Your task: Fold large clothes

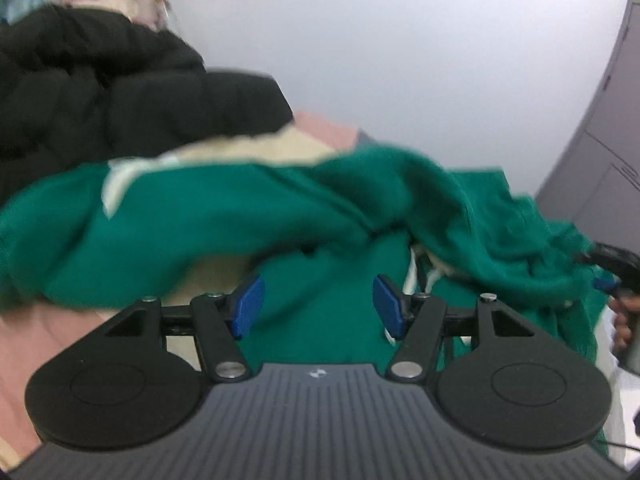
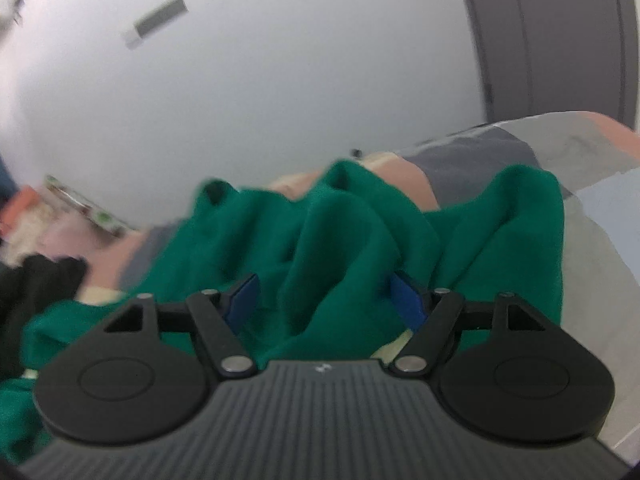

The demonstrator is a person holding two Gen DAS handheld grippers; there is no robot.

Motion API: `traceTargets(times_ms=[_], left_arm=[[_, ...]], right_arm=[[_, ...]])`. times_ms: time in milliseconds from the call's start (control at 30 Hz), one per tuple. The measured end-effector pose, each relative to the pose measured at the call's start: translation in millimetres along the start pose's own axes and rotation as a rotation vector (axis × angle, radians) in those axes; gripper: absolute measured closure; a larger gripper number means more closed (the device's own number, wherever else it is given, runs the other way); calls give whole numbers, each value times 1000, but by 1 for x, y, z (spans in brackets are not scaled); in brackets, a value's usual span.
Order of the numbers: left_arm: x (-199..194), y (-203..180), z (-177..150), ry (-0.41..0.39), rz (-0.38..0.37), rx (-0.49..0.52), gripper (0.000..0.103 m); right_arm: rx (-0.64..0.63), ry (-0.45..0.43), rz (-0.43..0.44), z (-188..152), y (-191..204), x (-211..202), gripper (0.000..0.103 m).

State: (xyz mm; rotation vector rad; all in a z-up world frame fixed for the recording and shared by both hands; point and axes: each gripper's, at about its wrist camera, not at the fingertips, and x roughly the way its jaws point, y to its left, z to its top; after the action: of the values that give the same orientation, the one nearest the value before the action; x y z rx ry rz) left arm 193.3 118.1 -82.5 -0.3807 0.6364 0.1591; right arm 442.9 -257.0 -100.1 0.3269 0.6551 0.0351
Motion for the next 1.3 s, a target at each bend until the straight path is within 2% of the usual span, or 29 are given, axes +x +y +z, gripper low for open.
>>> traceTargets(times_ms=[67,133,200,233,300,400,500,667,767,900,1000,1067,1133,1167,1233,1267,1300], left_arm=[[8,-5,-5,17,-15,17,37],[15,-6,-8,18,-5,24,37],[24,-1,-6,17,4,19,37],[28,3,-2,16,4,11,37],[35,10,2,13,-11,-10,37],[44,16,7,9,-6,-32,37],[60,23,12,20,-15,-58,37],[87,32,23,14,-32,-84,37],[102,39,26,-1,-55,-94,37],[127,49,25,26,-112,-152,37],[138,55,23,37,-144,-193,37],[142,56,24,38,-142,-199,37],[146,59,26,34,-150,-218,37],[149,60,26,36,-152,-227,37],[150,62,25,44,-158,-242,37],[148,63,25,42,-161,-248,37],[147,63,25,42,-163,-249,37]], right_arm=[[14,33,-85,-3,3,11,33],[15,51,-133,-3,5,22,48],[-5,50,-168,1,13,29,82],[-6,36,-148,9,20,28,86],[-4,-9,-94,27,39,25,88],[-101,-91,-6,64,93,19,88],[-197,-154,60,101,159,18,89],[-343,-268,88,157,267,32,89],[-371,-350,84,188,311,51,89],[-331,-413,56,215,343,86,89],[-369,-436,71,212,355,112,88],[-383,-420,68,204,355,134,86],[-352,-360,84,197,351,152,85],[-346,-332,88,193,347,160,81],[-357,-301,71,185,343,170,58],[-355,-300,76,181,338,169,41],[-351,-310,95,176,337,162,34]])
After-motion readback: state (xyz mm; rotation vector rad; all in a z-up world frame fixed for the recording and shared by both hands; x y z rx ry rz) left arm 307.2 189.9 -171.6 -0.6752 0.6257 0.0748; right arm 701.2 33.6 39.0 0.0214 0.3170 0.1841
